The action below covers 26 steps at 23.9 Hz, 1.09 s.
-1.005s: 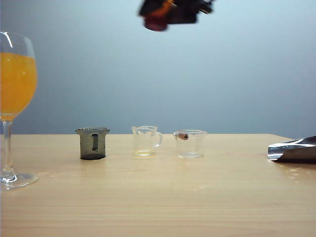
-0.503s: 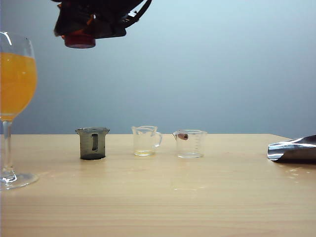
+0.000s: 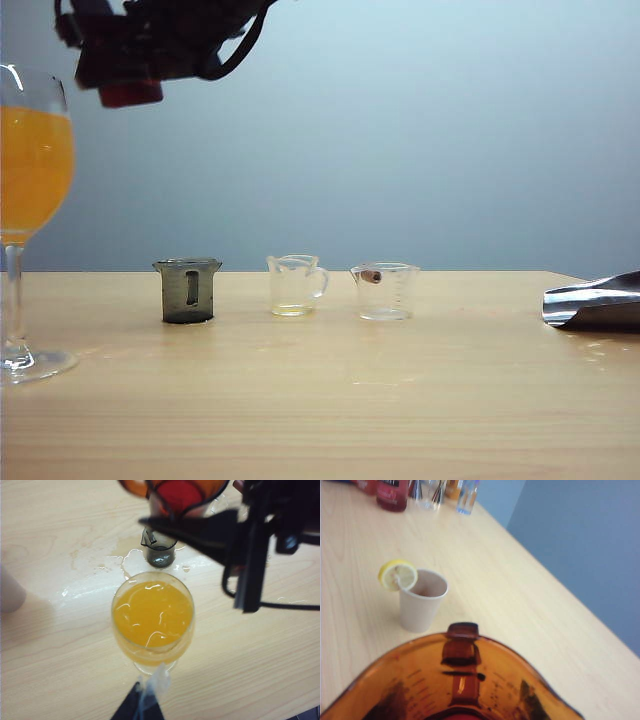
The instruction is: Pick up the fourth measuring cup from the left, pour the grenadine inside into the goblet, and finally put the measuring cup back in its original place.
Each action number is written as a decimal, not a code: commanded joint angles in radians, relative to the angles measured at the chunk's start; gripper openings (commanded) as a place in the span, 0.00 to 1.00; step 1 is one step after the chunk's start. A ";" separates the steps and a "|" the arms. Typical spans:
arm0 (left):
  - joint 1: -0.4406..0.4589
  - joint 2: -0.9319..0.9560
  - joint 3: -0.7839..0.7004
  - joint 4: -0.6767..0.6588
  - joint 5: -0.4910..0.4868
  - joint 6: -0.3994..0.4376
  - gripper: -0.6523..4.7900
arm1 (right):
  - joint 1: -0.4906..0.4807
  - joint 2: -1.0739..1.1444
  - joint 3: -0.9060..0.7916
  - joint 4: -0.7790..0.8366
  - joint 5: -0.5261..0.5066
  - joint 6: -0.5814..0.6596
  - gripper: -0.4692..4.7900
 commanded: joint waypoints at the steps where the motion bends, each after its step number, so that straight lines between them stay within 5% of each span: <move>1: 0.001 -0.002 0.003 0.006 0.001 0.000 0.11 | 0.019 0.000 0.038 0.033 0.009 -0.006 0.47; 15: 0.001 -0.002 0.003 0.001 0.001 0.000 0.11 | 0.064 0.001 0.051 0.025 0.087 -0.349 0.47; 26: 0.001 -0.002 0.003 -0.010 0.001 0.000 0.11 | 0.064 0.001 0.051 0.076 0.080 -0.467 0.47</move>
